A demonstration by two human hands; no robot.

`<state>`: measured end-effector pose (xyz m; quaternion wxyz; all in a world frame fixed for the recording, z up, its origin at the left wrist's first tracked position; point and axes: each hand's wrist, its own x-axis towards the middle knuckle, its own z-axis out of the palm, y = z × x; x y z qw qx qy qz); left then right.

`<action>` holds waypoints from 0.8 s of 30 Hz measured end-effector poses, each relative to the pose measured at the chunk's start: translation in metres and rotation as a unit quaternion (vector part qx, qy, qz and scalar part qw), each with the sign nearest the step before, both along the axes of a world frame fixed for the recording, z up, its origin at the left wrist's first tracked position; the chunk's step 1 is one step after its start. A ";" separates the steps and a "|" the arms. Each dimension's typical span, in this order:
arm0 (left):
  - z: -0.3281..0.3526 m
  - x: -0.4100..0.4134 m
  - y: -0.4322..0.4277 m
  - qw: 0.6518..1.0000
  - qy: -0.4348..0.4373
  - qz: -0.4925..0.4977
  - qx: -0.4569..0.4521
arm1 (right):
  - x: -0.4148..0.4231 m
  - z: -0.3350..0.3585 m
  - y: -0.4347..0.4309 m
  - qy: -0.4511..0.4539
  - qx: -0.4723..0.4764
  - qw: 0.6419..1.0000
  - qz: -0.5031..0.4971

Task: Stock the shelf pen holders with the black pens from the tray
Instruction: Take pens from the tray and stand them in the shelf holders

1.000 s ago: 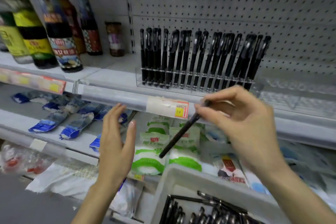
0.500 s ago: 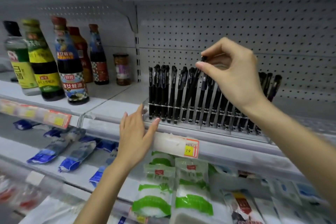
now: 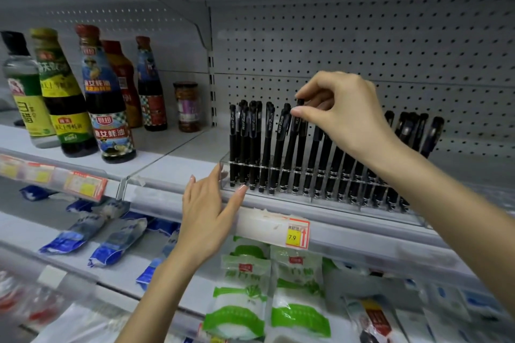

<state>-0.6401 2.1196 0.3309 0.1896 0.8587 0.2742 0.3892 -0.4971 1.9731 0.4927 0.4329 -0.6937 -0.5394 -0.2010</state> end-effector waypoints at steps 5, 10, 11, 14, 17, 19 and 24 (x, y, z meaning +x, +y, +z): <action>0.000 0.000 0.001 1.000 0.010 -0.003 -0.010 | 0.002 0.014 0.003 -0.027 -0.061 0.998 -0.010; 0.000 -0.001 0.001 1.000 0.014 -0.003 -0.010 | 0.009 0.030 0.006 -0.025 -0.126 0.992 0.005; 0.000 -0.002 0.001 1.000 0.014 -0.003 -0.012 | 0.010 0.032 0.006 -0.018 -0.137 0.990 0.009; 0.002 -0.001 0.001 1.000 0.015 -0.007 -0.013 | 0.013 0.033 0.006 -0.027 -0.163 0.986 0.002; 0.003 -0.001 0.001 1.000 0.016 -0.011 -0.014 | 0.012 0.028 0.003 -0.046 -0.167 0.985 -0.009; 0.003 -0.003 0.000 0.999 0.004 -0.020 -0.024 | 0.009 0.027 -0.003 -0.053 -0.155 0.986 -0.019; 0.007 -0.017 -0.021 0.997 -0.063 -0.048 0.005 | -0.010 0.018 -0.030 -0.083 -0.126 0.988 0.000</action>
